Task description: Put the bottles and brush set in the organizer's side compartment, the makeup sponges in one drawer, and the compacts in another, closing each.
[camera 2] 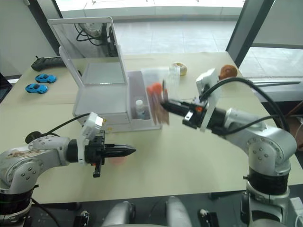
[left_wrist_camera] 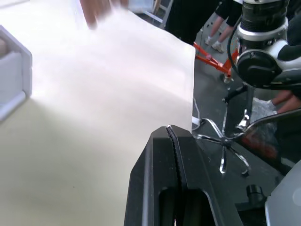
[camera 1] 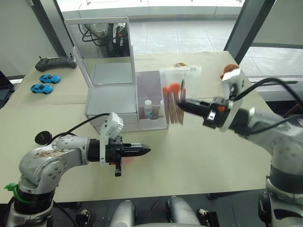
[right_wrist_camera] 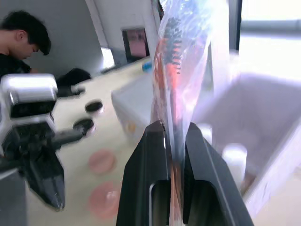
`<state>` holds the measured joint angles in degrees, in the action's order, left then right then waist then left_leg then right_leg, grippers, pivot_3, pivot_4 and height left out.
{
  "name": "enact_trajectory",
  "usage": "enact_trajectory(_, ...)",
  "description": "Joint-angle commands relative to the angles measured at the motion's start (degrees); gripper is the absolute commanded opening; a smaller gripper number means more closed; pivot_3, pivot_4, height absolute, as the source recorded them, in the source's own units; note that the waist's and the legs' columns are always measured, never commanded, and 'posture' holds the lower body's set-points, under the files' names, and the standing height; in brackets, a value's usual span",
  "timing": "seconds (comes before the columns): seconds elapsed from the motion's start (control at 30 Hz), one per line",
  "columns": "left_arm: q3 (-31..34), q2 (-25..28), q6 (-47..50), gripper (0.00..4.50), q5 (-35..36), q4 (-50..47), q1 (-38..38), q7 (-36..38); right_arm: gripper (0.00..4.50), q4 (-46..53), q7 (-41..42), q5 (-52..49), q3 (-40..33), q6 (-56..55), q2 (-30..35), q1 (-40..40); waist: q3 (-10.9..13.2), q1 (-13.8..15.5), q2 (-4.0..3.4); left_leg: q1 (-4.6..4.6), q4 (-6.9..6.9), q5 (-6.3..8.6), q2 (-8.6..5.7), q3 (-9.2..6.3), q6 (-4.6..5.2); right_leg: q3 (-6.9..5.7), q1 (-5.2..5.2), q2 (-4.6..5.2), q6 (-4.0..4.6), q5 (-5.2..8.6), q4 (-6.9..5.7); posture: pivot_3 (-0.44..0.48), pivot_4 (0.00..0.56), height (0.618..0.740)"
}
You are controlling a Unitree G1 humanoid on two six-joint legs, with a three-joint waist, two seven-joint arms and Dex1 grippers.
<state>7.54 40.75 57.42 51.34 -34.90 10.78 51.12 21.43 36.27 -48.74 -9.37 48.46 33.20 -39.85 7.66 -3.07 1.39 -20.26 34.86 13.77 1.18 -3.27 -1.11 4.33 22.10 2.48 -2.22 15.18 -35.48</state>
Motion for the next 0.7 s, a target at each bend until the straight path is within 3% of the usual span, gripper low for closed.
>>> enact_trajectory(0.03, 1.3, 0.2, -5.9, 0.0, -2.1, -2.6, -2.6, -0.1, 0.02, -17.9, 9.0, 15.7, 8.9, -17.8, 0.3, -10.2, 0.0, 0.1, -0.02, 0.03, 0.06, 0.0, 0.01, 0.03, 0.0, 0.01, -0.02, 0.0, 0.0, 0.0, 0.0, 0.0, 0.15, 0.74)
enact_trajectory(0.2, 0.8, -1.4, -8.9, 0.0, -2.3, -2.5, -3.5, -3.0, 0.02, -47.4, 22.6, 24.8, 12.6, -40.1, -6.0, -22.4, 0.0, 0.6, 0.07, -0.02, 0.05, 0.0, 0.08, 0.06, 0.01, -0.02, -0.07, -0.01, 0.33, -0.21, 0.13, 0.0, 0.15, 0.74)
enact_trajectory(0.37, 3.0, -1.9, -9.0, 0.0, 1.3, -3.1, -4.6, -4.9, 0.02, -72.8, 29.6, 30.1, 12.1, -54.2, -11.3, -31.9, 0.1, 0.5, 0.03, -0.06, 0.03, -0.01, 0.09, 0.04, 0.01, -0.05, -0.06, 0.02, 0.59, -0.42, 0.15, 0.0, 0.15, 0.74)
enact_trajectory(0.53, 3.8, -1.3, -8.7, 0.0, 3.5, -3.3, -5.5, -6.5, 0.02, -85.1, 32.8, 32.6, 10.3, -60.6, -14.8, -35.0, 0.1, 0.4, 0.0, -0.01, 0.03, -0.01, 0.14, 0.04, 0.01, -0.1, -0.08, 0.0, 0.67, -0.47, 0.12, 0.0, 0.15, 0.74)
enact_trajectory(0.7, 3.1, -1.3, -8.6, 0.0, 4.8, -2.9, -4.6, -7.9, 0.02, -92.2, 29.7, 36.5, 9.3, -66.4, -18.0, -34.6, 0.1, 0.3, -0.01, 0.01, 0.04, -0.01, 0.13, 0.03, 0.01, -0.1, -0.07, 0.0, 0.67, -0.47, 0.04, 0.0, 0.15, 0.74)
